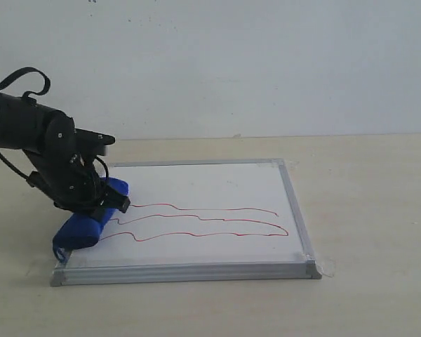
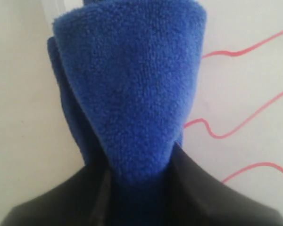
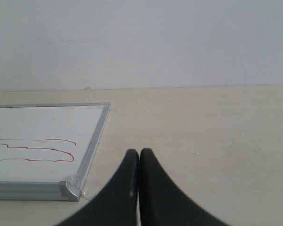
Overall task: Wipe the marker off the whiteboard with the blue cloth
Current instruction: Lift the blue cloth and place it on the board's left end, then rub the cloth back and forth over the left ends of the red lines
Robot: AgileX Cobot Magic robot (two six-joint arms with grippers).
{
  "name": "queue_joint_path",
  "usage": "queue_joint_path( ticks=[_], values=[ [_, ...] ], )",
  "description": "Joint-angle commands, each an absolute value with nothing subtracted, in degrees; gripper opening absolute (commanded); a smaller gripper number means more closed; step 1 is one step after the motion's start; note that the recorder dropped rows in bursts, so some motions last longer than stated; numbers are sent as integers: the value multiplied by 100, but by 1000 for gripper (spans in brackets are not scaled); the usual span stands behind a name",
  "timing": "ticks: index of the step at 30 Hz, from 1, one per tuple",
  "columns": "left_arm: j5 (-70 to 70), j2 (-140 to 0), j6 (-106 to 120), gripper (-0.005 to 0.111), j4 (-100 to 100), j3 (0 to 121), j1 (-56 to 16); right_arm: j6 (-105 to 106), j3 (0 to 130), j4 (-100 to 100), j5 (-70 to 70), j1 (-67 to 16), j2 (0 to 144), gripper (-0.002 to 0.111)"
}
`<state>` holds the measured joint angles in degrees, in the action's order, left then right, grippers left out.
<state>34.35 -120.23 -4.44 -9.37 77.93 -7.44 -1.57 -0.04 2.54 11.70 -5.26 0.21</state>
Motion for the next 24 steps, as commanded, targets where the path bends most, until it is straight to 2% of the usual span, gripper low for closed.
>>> queue_joint_path(
  ticks=[1,5,8,13,17,24],
  values=[
    [3251,-12260,-338,4,-951,7799,-1110,-134,0,243,1139,-514,0,0],
    [3496,-12259,0,4,-313,7962,-1701,-134,0,243,1139,-514,0,0],
    [3500,-12284,113,4,-318,8022,-1892,-134,0,243,1139,-514,0,0],
    [3535,-12564,-1094,4,-1662,8022,-1060,-134,0,243,1139,-514,0,0],
    [3555,-12564,-1227,4,-1887,8267,-594,-134,0,243,1139,-514,0,0],
    [3513,-12645,-810,4,-1324,8335,-1016,-134,0,243,1139,-514,0,0]
  ],
)
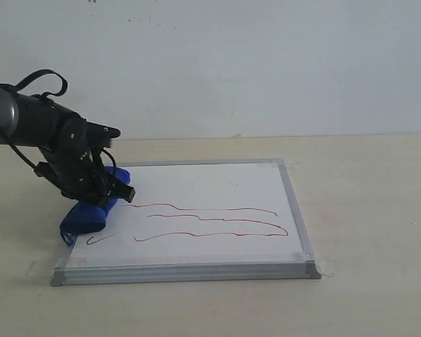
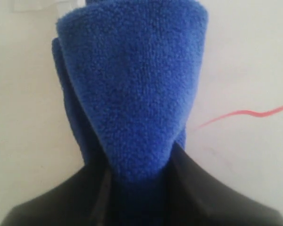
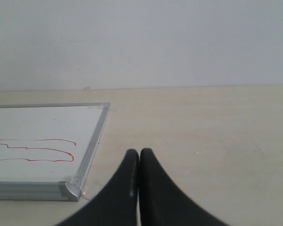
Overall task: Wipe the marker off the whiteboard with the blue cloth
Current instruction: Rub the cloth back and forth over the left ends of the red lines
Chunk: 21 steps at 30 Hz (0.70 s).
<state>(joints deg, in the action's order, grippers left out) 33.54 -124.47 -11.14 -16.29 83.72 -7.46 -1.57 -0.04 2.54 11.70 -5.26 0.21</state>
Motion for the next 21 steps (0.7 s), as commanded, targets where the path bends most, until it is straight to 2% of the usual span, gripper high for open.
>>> queue_joint_path(
  ticks=[1,7,10,21],
  values=[
    [3461,-12702,-747,4,-1181,8335,-1158,-134,0,243,1139,-514,0,0],
    [3323,-12902,-170,4,-851,8335,-1924,-134,0,243,1139,-514,0,0],
    [3323,-12807,143,4,-851,8335,-2000,-134,0,243,1139,-514,0,0],
    [3712,-12768,-305,4,-1313,8534,-635,-134,0,243,1139,-514,0,0]
  ],
)
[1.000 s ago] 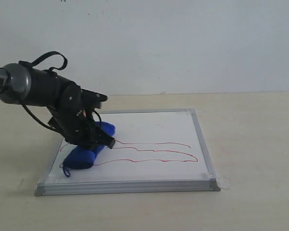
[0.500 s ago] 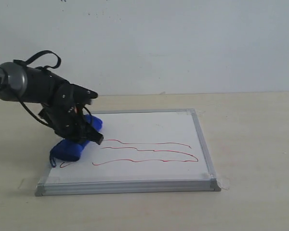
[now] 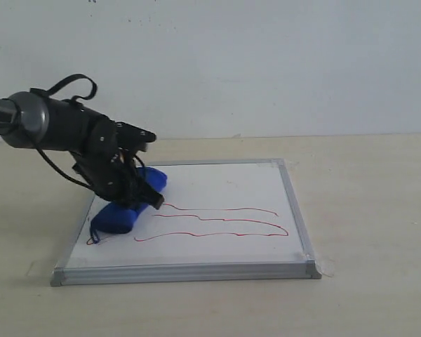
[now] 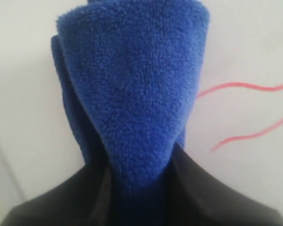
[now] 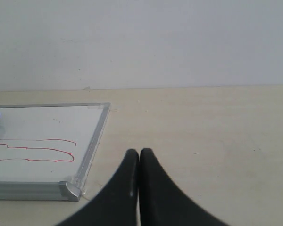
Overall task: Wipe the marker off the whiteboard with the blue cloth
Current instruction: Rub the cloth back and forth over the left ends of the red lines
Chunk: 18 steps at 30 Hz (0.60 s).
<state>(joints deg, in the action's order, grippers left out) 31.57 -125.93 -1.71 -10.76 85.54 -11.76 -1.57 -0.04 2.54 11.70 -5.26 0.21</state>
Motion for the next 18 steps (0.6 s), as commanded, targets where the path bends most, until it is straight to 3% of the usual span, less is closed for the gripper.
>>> queue_joint_path(
  ticks=[1,11,18],
  values=[
    [3762,-12768,-305,4,-1375,8534,-569,-134,0,243,1139,-514,0,0],
    [4401,-12740,0,4,-1395,8486,-804,-134,0,243,1139,-514,0,0],
    [3645,-12145,-172,4,-1284,7696,-784,-134,0,243,1139,-514,0,0]
  ],
)
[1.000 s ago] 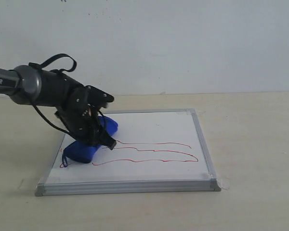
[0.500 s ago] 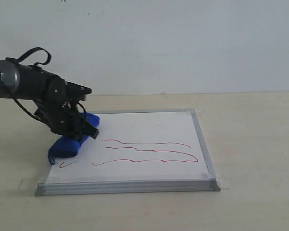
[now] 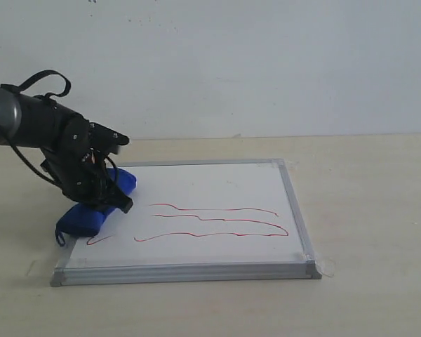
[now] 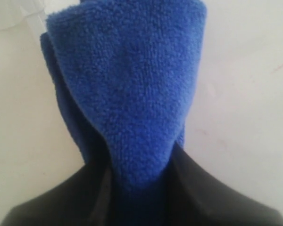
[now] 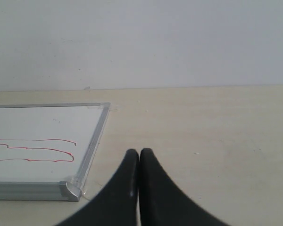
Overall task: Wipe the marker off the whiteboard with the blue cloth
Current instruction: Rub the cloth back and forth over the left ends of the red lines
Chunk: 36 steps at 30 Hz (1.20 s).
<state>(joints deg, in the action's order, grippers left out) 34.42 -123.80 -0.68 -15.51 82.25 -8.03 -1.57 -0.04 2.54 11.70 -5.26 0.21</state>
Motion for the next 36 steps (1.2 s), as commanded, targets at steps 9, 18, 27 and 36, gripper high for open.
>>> queue_joint_path(
  ticks=[9,18,27,36],
  values=[
    [3313,-11714,-306,4,-1134,7202,-934,-134,0,243,1139,-514,0,0],
    [3097,-11739,-188,4,-946,7138,-1155,-134,0,243,1139,-514,0,0],
    [3029,-11739,0,4,-946,7138,-2044,-134,0,243,1139,-514,0,0],
    [3340,-11739,-132,4,-1011,7112,-1637,-134,0,243,1139,-514,0,0]
  ],
)
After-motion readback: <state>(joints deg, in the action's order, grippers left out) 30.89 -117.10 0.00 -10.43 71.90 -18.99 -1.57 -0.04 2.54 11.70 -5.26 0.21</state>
